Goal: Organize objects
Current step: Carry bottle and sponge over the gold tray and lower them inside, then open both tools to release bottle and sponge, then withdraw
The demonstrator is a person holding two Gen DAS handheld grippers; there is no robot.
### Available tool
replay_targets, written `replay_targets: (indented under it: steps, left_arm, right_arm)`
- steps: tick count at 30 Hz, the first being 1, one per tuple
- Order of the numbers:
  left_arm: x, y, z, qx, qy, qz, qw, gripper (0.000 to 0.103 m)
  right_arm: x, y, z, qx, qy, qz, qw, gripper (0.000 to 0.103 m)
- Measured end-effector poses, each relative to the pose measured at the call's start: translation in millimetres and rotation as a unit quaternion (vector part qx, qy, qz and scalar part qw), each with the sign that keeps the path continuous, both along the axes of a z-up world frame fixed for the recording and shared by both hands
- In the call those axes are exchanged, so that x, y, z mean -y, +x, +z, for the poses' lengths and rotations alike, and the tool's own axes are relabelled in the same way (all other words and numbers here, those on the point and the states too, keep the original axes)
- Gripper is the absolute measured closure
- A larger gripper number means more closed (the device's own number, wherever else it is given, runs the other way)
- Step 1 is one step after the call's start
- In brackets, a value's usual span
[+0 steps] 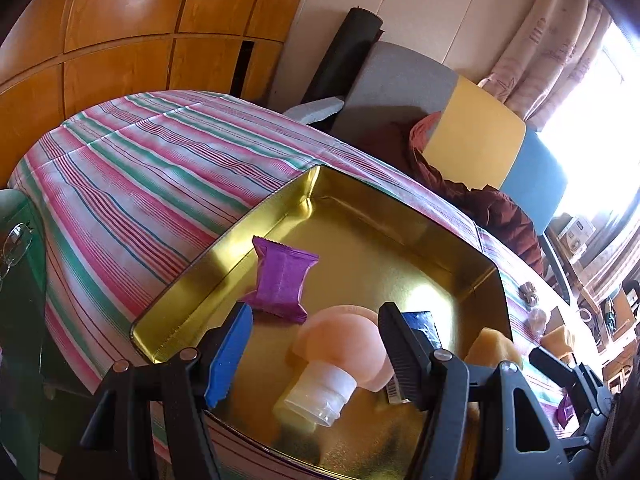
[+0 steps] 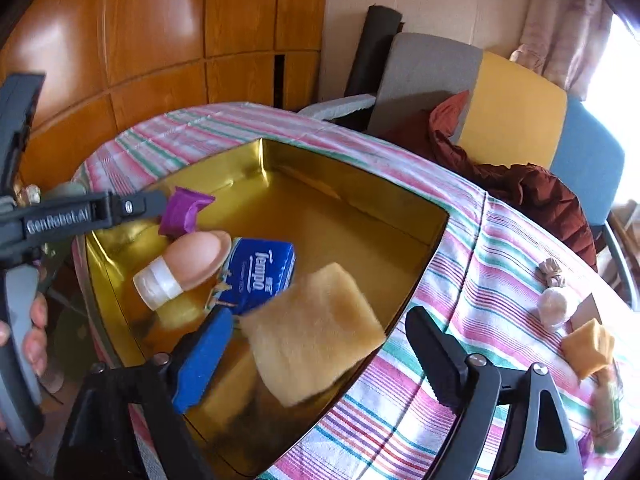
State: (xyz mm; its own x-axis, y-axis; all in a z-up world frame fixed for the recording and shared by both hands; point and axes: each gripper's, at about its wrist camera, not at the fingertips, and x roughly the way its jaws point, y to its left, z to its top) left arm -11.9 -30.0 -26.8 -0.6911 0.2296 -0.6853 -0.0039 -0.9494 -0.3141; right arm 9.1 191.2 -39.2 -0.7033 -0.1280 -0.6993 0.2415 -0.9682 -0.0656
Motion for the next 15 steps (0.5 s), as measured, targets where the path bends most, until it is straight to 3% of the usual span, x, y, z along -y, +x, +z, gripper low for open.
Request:
replay_targets:
  steps: [10,15]
  left_arm:
    - [-12.7,4.3,-0.2,-0.004,-0.008,-0.021,0.9997,0.037]
    - [-17.7,6.5,0.8,-0.006,-0.010,-0.029,0.9995,0.037]
  right_arm:
    - [-25.6,8.8,11.2,-0.021,-0.039,-0.055,0.998,0.012]
    - [-31.3,9.5,15.8,-0.036,-0.016,-0.085,0.996,0.011]
